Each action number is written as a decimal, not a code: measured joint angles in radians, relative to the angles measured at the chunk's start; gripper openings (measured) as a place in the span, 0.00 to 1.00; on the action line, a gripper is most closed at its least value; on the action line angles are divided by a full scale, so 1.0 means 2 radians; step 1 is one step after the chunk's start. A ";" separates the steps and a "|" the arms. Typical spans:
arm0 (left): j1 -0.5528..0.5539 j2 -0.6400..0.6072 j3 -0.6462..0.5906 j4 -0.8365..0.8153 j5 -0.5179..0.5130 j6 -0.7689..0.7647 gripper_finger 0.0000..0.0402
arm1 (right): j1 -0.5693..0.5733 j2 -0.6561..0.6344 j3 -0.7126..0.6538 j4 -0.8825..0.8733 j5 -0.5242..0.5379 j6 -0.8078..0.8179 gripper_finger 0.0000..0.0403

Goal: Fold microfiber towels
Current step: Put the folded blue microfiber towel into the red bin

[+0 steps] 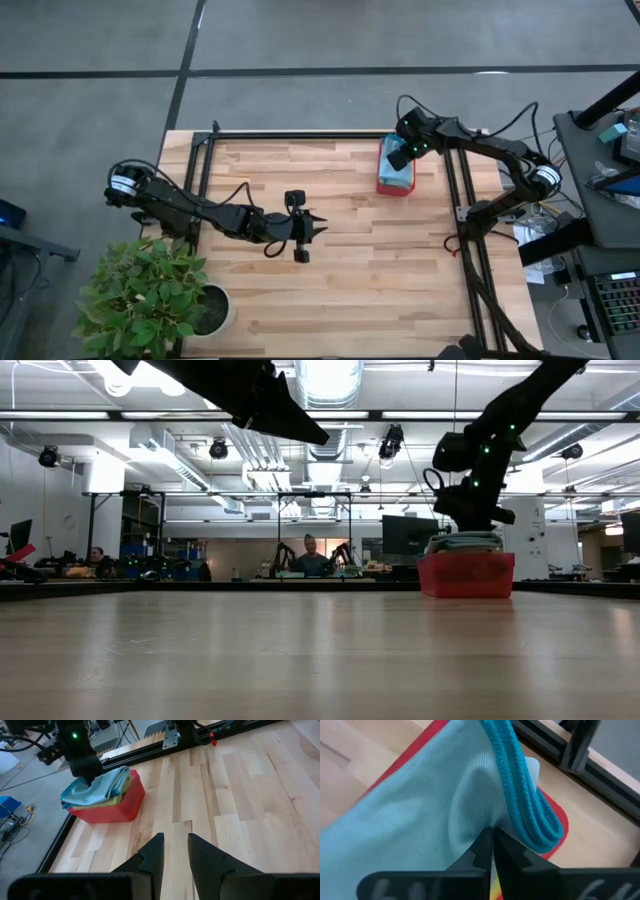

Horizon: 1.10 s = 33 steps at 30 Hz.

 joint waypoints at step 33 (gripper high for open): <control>0.205 0.334 0.314 0.130 0.214 0.034 0.00 | 0.002 -0.047 0.043 -0.046 0.010 -0.025 0.02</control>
